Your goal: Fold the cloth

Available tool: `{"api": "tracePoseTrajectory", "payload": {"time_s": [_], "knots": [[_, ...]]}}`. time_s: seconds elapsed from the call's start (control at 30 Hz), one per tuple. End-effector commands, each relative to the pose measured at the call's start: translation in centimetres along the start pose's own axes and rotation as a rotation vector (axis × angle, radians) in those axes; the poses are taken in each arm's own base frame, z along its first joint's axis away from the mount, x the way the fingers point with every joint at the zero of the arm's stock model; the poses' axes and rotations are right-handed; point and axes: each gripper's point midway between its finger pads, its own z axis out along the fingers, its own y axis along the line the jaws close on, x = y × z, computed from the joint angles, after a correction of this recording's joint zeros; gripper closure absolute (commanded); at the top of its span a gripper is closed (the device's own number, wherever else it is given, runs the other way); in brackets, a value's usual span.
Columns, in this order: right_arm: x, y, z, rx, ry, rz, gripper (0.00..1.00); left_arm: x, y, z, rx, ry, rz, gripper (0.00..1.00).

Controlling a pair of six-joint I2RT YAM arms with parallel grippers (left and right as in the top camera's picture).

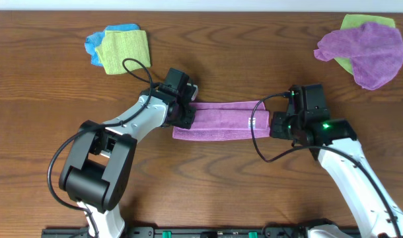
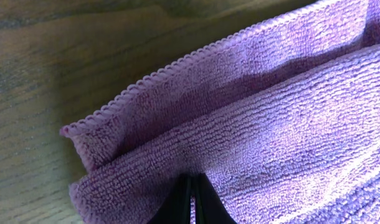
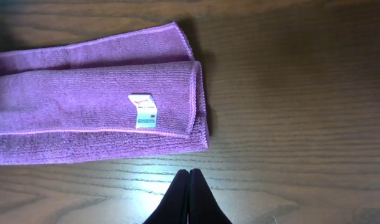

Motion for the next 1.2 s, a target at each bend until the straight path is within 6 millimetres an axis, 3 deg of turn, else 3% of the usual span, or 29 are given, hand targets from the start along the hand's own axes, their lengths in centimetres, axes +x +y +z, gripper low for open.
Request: {"api": "tracePoseTrajectory", "payload": {"time_s": [0.0, 0.03, 0.07, 0.1, 0.2, 0.4, 0.53, 0.7, 1.17], "knots": [[0.3, -1.2, 1.1, 0.041, 0.029, 0.017, 0.99, 0.0, 0.4, 0.2, -0.013, 0.012, 0.016, 0.94], [0.4, -1.5, 1.4, 0.047, 0.039, 0.035, 0.95, 0.0, 0.4, 0.2, -0.013, 0.012, 0.016, 0.95], [0.5, -1.9, 1.8, 0.055, 0.050, 0.058, 0.85, 0.0, 0.4, 0.2, -0.013, 0.012, 0.016, 0.94], [0.6, -2.4, 2.2, 0.060, 0.066, 0.080, 0.70, 0.0, 0.4, 0.2, -0.013, 0.013, 0.016, 0.94], [1.1, -3.1, 2.8, 0.003, 0.121, 0.149, 0.51, 0.0, 0.4, 0.2, -0.013, 0.013, 0.016, 0.94], [0.6, -2.8, 2.2, -0.254, 0.141, 0.144, 0.47, 0.1, 0.4, 0.2, -0.013, 0.016, 0.015, 0.94], [0.2, -0.9, 1.3, -0.433, 0.109, 0.051, 0.40, 0.1, 0.4, 0.2, -0.013, 0.016, 0.015, 0.94], [0.5, 0.9, 1.7, -0.635, 0.062, 0.041, 0.40, 0.1, 0.4, 0.2, -0.013, 0.018, 0.014, 0.94], [2.6, -0.7, 4.2, -0.848, 0.076, 0.091, 0.34, 0.5, 0.4, 0.2, -0.013, 0.032, 0.011, 0.94]]}}
